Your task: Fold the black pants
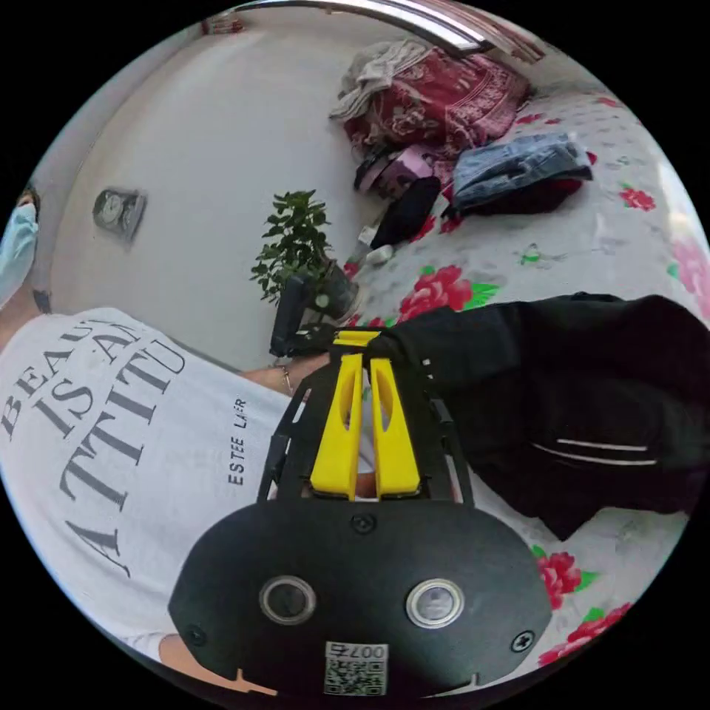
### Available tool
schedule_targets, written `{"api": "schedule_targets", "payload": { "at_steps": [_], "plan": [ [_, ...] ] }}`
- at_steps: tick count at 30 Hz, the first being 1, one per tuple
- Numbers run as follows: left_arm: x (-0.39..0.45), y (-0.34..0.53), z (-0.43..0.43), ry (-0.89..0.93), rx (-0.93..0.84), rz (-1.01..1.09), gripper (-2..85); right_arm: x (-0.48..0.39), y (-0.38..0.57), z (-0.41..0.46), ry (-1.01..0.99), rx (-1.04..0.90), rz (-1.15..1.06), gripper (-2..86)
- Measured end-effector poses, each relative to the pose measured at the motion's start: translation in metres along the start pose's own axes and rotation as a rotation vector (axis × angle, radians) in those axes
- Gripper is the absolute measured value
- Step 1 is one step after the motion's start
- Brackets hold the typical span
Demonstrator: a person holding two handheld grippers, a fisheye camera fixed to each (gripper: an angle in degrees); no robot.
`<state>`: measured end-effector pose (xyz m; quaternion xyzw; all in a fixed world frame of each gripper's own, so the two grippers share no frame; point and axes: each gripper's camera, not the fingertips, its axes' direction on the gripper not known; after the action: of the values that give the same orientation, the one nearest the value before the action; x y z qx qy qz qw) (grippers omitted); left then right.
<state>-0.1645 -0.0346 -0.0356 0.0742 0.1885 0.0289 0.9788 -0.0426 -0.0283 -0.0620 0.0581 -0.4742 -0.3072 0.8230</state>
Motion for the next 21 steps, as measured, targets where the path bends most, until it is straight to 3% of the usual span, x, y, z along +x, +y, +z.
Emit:
{"api": "schedule_targets", "payload": {
  "at_steps": [3,6,10,16,21],
  "plan": [
    [-0.033,0.029,-0.015,-0.143,-0.028,-0.089,4.3,-0.022,-0.006,0.027,0.099,-0.141,-0.094,2.4],
    [-0.072,0.065,-0.044,-0.202,0.011,-0.186,5.0,-0.012,0.0,-0.001,0.288,-0.051,-0.022,4.1],
    [-0.106,0.11,-0.086,-0.136,0.105,-0.307,7.1,0.024,0.019,-0.058,0.501,0.091,0.229,6.3],
    [-0.076,0.105,-0.076,-0.109,0.109,-0.13,9.1,0.033,-0.028,-0.079,0.654,0.13,0.231,8.1],
    [-0.063,0.09,-0.021,-0.098,-0.019,-0.099,8.1,0.071,-0.088,-0.033,0.72,-0.036,0.247,8.1]
  ]
}}
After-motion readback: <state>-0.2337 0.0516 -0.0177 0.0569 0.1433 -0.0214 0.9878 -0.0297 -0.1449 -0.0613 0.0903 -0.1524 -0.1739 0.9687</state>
